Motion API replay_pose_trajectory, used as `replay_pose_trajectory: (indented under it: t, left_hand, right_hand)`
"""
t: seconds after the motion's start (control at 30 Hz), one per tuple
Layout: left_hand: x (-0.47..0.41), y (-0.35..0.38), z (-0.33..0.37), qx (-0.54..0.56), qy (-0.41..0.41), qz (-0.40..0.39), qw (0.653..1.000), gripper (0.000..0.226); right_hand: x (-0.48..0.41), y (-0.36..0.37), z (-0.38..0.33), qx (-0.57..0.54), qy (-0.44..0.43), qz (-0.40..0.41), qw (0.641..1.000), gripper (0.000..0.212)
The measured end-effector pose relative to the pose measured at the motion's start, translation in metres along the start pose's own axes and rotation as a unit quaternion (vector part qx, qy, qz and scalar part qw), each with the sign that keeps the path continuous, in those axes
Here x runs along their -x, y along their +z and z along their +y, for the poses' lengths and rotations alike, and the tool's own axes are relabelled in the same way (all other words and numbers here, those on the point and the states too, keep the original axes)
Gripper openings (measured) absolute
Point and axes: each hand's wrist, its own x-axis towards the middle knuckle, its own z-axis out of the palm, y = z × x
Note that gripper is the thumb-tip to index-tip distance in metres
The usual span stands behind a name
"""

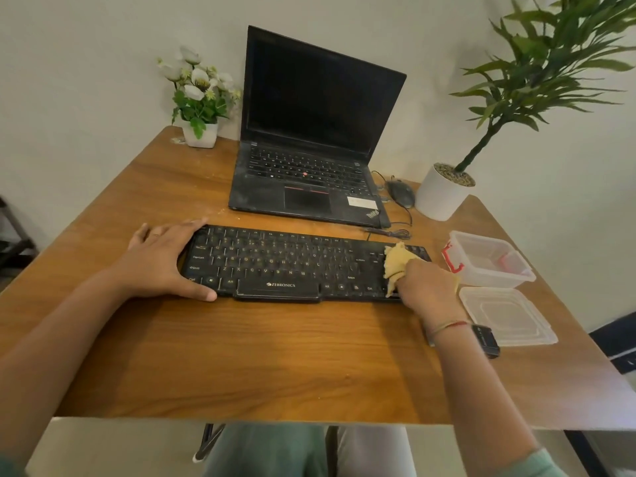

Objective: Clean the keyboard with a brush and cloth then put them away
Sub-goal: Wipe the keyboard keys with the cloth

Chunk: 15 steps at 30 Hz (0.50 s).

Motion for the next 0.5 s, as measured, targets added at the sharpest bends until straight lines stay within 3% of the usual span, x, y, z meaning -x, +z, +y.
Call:
replay_pose_trajectory:
  t: [0.13,0.3,0.33,0.4,0.47,0.5]
  left_hand:
    - [-0.001,0.001,0.000,0.000,-0.001,0.001,1.000,0.147]
    - [-0.001,0.002,-0.003,-0.008,0.000,0.004,1.000,0.147]
    - [-0.002,0.002,-0.003,-0.009,0.001,0.004,1.000,0.147]
    - [-0.002,0.002,-0.002,-0.008,0.000,-0.001,1.000,0.147]
    - [-0.002,0.001,-0.001,-0.006,-0.001,-0.004,1.000,0.147]
    - [-0.001,0.001,-0.001,-0.004,-0.001,-0.004,1.000,0.147]
  right_hand:
    - [0.025,0.005,-0.051,0.024,-0.093,0.039,0.995,0.016]
    - [0.067,-0.007,-0.110,0.031,-0.242,-0.008,0.970,0.016]
    - [0.072,-0.010,-0.113,0.000,-0.282,-0.022,0.959,0.021]
    - [0.069,-0.023,-0.106,-0.166,-0.302,-0.111,0.932,0.033]
    - [0.056,-0.043,-0.083,-0.374,-0.264,-0.197,0.867,0.042]
    - [0.045,-0.051,-0.067,-0.441,-0.226,-0.192,0.847,0.045]
